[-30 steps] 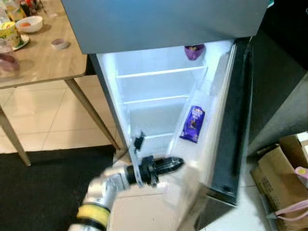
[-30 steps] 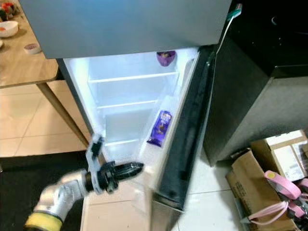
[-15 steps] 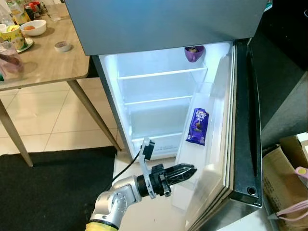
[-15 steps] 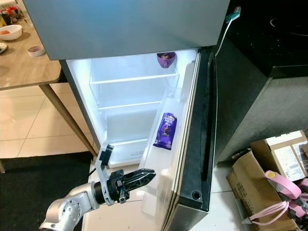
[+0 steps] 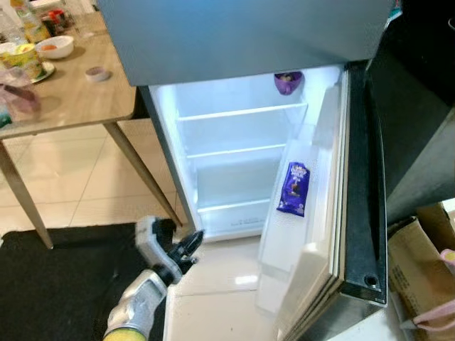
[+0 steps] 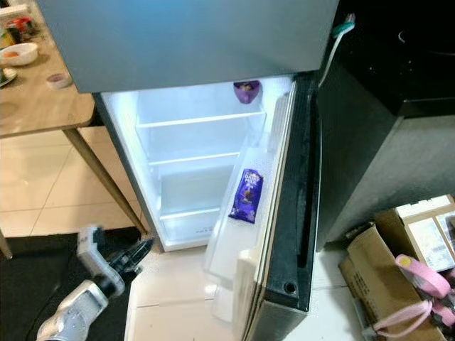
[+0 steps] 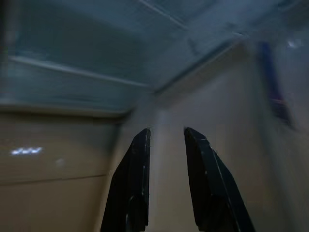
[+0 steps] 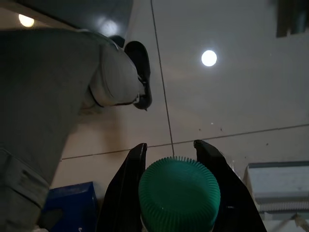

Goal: Restocking fridge

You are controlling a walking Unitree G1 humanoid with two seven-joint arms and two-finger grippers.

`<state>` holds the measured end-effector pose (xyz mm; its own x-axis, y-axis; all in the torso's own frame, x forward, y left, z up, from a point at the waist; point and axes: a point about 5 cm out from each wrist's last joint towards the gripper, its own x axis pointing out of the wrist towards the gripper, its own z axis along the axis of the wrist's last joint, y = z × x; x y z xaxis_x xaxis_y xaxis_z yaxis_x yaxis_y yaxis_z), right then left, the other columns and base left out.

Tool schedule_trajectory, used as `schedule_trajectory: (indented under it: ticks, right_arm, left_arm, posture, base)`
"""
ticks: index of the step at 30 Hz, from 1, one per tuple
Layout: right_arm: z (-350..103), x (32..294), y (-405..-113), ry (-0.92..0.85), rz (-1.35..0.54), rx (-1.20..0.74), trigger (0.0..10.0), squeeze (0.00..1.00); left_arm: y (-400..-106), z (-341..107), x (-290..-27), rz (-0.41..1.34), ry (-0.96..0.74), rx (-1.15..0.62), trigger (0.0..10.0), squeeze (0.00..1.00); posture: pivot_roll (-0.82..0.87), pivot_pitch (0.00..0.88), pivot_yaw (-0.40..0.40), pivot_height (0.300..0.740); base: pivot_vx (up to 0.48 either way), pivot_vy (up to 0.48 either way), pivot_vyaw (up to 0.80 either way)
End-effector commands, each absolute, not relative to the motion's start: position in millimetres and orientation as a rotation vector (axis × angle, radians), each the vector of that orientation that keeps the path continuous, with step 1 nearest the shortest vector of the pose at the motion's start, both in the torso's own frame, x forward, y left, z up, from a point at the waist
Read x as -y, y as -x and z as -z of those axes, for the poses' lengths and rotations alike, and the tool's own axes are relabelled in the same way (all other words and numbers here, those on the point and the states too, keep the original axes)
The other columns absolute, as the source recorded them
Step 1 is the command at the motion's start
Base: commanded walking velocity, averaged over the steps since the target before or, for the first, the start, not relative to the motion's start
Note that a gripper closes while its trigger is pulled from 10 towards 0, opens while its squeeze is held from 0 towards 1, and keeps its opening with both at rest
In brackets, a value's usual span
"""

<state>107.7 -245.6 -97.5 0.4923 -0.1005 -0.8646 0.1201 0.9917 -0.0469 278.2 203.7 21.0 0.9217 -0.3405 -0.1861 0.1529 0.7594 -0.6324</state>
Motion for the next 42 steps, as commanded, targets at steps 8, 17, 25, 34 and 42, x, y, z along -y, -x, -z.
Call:
schedule_trajectory:
  ticks: [8, 17, 25, 34, 42]
  right_arm:
    - [101.3, 246.0, -98.5, -0.036, 0.17, -1.109, 10.0, 0.0]
    - [100.0, 246.3, -105.4, -0.04, 0.166, -1.114, 10.0, 0.0]
    - [99.2, 249.2, -106.8, -0.03, 0.161, -1.128, 10.0, 0.0]
    - [99.4, 245.0, -110.9, -0.043, 0.155, -1.126, 10.0, 0.0]
    - [98.8, 245.6, -111.8, -0.047, 0.162, -1.115, 10.0, 0.0]
  left_arm:
    - [-190.6, 60.0, -234.1, -0.085, 0.634, -0.679, 10.0, 0.0]
    - [-118.2, 97.0, -229.5, -0.302, 0.646, -0.9, 10.0, 0.0]
    - [-134.2, 93.3, -223.8, -0.277, 0.65, -0.855, 10.0, 0.0]
    - [-140.2, 91.0, -223.7, -0.251, 0.62, -0.839, 10.0, 0.0]
    - [-137.7, 91.8, -220.1, -0.217, 0.621, -0.83, 10.0, 0.0]
  posture:
    - [-0.08, 0.111, 0.039, 0.74]
    - [-0.09, 0.09, 0.024, 0.74]
    - [-0.08, 0.084, 0.017, 0.74]
    - [-0.08, 0.08, 0.021, 0.74]
    - [-0.08, 0.077, 0.02, 0.74]
  base:
    - [0.0, 0.0, -0.1]
    - [0.0, 0.0, -0.78]
    - [0.0, 0.0, -0.78]
    - [0.0, 0.0, -0.78]
    - [0.0, 0.0, -0.78]
